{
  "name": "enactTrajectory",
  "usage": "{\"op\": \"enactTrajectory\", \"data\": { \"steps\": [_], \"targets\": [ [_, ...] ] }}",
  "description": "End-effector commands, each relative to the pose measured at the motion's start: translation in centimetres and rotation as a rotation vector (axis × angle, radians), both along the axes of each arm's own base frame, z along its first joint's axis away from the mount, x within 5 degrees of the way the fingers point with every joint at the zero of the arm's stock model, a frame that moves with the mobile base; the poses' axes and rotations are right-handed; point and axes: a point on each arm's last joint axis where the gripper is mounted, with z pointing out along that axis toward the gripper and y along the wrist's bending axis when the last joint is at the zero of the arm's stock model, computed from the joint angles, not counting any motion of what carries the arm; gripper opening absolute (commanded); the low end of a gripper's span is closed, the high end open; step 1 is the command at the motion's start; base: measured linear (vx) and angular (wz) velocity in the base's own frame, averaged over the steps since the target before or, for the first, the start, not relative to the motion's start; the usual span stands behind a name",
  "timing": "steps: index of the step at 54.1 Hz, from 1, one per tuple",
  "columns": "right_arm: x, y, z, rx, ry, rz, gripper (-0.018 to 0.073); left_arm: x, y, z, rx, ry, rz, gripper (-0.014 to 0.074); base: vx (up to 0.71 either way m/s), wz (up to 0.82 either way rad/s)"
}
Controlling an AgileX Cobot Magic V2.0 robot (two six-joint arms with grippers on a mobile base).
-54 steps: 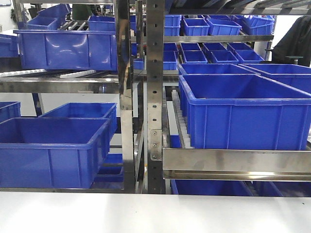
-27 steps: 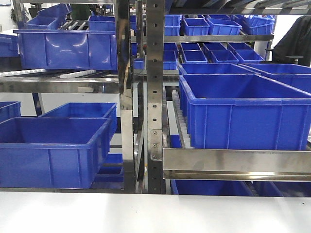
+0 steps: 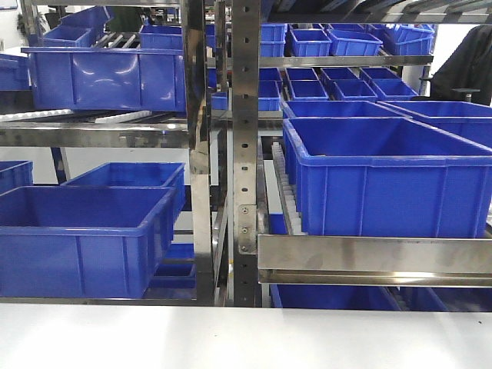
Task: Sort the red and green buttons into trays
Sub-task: 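Grasp the red push button with the right gripper and the green button with the left, then lift both held buttons up off the table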
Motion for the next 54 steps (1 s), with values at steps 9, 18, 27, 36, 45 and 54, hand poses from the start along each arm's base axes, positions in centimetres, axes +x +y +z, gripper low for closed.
{"op": "enactTrajectory", "data": {
  "steps": [9,18,27,36,45,54],
  "targets": [
    [5.0,0.4,0.0,-0.002,-0.019,0.042,0.0599,0.3,-0.1,1.9,-0.027,-0.127,0.015,-0.0003,0.0,0.0],
    [6.8,0.5,-1.7,-0.005,0.075,0.043,0.0594,0.3,-0.1,1.9,-0.027,-0.127,0.015,-0.0003,0.0,0.0],
    [7.5,0.5,-3.4,-0.003,0.141,0.046,0.0594,0.3,-0.1,1.9,-0.027,-0.127,0.015,-0.0003,0.0,0.0],
    [8.1,0.7,-4.8,0.005,0.163,0.058,0.0591,0.3,-0.1,1.9,-0.027,-0.127,0.015,-0.0003,0.0,0.0],
    [7.9,0.6,-6.1,0.003,0.246,0.044,0.0374,0.3,-0.1,1.9,-0.027,-0.128,0.015,-0.0003,0.0,0.0],
    [7.8,0.6,-6.1,-0.003,0.262,0.045,0.0227,0.4,-0.1,2.0,-0.027,-0.139,0.014,-0.0003,0.0,0.0]
  ]
}}
